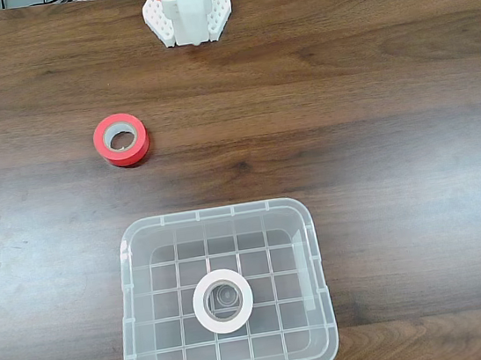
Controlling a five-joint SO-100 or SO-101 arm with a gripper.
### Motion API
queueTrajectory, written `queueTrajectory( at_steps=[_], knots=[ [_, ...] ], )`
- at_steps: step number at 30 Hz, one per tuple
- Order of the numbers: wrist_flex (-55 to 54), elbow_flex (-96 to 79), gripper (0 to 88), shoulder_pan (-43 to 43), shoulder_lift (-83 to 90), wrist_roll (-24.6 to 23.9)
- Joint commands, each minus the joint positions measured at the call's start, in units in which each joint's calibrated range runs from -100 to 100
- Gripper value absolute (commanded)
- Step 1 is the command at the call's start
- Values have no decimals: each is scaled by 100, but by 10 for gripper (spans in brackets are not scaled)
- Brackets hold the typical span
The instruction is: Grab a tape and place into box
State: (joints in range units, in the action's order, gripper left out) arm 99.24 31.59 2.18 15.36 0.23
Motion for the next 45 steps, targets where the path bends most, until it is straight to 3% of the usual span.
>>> queueTrajectory(
  at_steps=[1, 7, 17, 20, 33, 45],
  knots=[
    [68, -1823, 13, -13, 1698, 13],
    [-318, -4609, 13, -6, 3251, -8],
    [-3374, -9567, 17, -13, 5278, 8],
    [-3759, -10636, 13, -20, 5857, -23],
    [-3400, -12843, 13, -79, 8327, -39],
    [-3263, -12861, 13, -64, 8351, -213]
  ],
)
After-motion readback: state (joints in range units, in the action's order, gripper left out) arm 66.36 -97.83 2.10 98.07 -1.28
